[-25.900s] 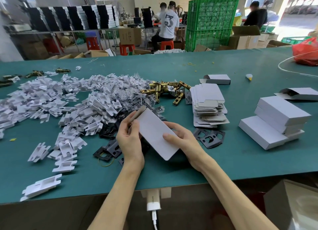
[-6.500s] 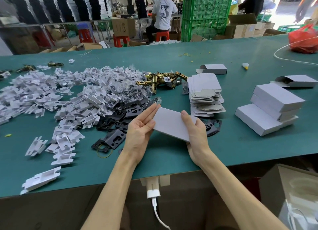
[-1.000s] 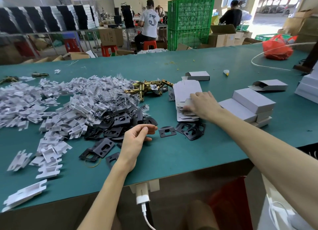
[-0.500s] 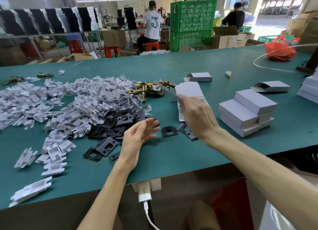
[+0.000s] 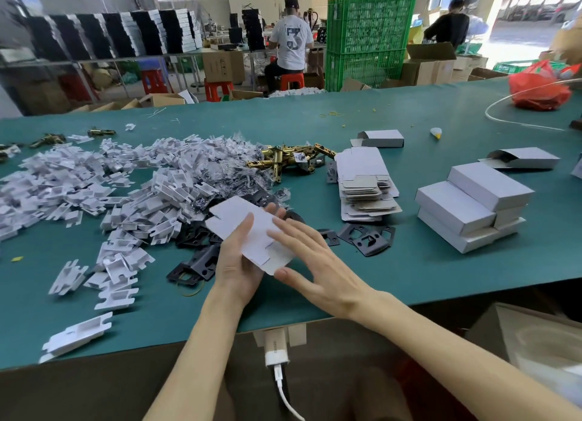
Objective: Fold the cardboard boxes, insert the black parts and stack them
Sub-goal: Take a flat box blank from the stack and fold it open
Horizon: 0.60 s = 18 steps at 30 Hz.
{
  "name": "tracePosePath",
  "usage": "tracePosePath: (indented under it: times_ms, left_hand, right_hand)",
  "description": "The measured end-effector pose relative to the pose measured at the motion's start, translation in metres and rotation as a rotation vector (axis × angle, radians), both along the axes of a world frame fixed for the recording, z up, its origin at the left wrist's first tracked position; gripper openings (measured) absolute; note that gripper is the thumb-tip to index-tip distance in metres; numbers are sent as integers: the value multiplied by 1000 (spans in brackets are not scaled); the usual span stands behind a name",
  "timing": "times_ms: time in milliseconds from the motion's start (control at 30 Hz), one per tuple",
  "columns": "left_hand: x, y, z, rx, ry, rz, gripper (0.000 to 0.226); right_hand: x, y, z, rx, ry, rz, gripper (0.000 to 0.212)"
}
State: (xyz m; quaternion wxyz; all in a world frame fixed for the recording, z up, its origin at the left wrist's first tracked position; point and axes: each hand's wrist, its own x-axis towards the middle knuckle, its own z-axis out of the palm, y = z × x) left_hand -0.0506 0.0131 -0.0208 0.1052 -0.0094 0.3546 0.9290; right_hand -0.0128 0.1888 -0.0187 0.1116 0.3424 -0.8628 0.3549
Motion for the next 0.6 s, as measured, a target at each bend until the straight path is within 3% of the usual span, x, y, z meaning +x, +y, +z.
tracePosePath:
  times_ms: [100,233,400,600]
  left_hand:
    - [-2,-1,-3,46,79,18,51]
    - [-2,2,-3,-38,128,-13,47]
    - [0,2,-1,-88,148,-69,49]
    - [6,2,4,-174,240,-118,73]
  right_hand:
    - [-1,-7,-2,-352,-301,-158,67]
    - [-11,-14,5,-812,-831,-152,44]
    - [-11,-24,2,-861,-868,-132,35]
    - [-10,-21,1,-1029,-918,-87,34]
